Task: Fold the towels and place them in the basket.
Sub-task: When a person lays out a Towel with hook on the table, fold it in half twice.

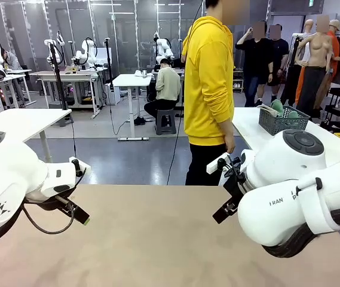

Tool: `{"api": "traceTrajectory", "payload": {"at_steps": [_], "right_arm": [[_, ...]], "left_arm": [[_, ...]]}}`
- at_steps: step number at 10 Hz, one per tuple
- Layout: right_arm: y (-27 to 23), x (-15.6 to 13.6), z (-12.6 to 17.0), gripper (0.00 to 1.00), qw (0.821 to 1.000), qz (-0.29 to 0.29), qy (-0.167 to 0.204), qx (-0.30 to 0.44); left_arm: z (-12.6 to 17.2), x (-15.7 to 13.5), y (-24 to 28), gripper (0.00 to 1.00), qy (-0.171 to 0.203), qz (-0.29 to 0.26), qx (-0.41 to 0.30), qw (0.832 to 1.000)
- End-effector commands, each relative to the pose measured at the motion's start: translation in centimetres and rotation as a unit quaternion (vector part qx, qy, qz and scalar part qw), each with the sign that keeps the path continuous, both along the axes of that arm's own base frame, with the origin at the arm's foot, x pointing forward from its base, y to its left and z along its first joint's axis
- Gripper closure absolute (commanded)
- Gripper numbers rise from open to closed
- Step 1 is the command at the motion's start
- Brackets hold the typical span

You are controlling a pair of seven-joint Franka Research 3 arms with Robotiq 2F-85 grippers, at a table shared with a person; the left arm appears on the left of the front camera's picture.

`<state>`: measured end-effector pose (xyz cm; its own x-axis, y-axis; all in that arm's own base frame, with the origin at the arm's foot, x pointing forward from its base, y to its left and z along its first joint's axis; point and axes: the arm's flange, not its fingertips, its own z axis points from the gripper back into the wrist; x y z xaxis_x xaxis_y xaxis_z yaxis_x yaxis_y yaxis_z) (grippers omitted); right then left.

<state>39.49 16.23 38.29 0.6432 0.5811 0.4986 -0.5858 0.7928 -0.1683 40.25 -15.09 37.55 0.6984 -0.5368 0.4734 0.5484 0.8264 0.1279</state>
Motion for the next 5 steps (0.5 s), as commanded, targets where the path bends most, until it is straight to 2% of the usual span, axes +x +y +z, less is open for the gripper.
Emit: {"api": "traceTrajectory", "payload": {"at_steps": [1,2,4,5], "right_arm": [[-1.0,-0.3,3.8,0.0,1.0,-0.012,0.014,-0.011],[-2.0,-0.1,5.8,0.0,1.0,-0.009,0.019,0.002],[-4.6,0.2,10.8,0.0,1.0,-0.015,0.025,0.011],[-6.3,-0.3,13.7,0.0,1.0,-0.014,0.012,0.023]], "left_arm": [[3.6,0.0,0.6,0.0,0.028,-0.013,-0.004,1.0],[5.7,-0.1,1.0,0.0,0.04,-0.022,-0.02,0.999],[11.1,-0.3,2.7,0.0,0.035,-0.025,-0.04,0.998],[14.1,-0.6,4.1,0.0,0.025,-0.026,-0.05,0.998]]}}
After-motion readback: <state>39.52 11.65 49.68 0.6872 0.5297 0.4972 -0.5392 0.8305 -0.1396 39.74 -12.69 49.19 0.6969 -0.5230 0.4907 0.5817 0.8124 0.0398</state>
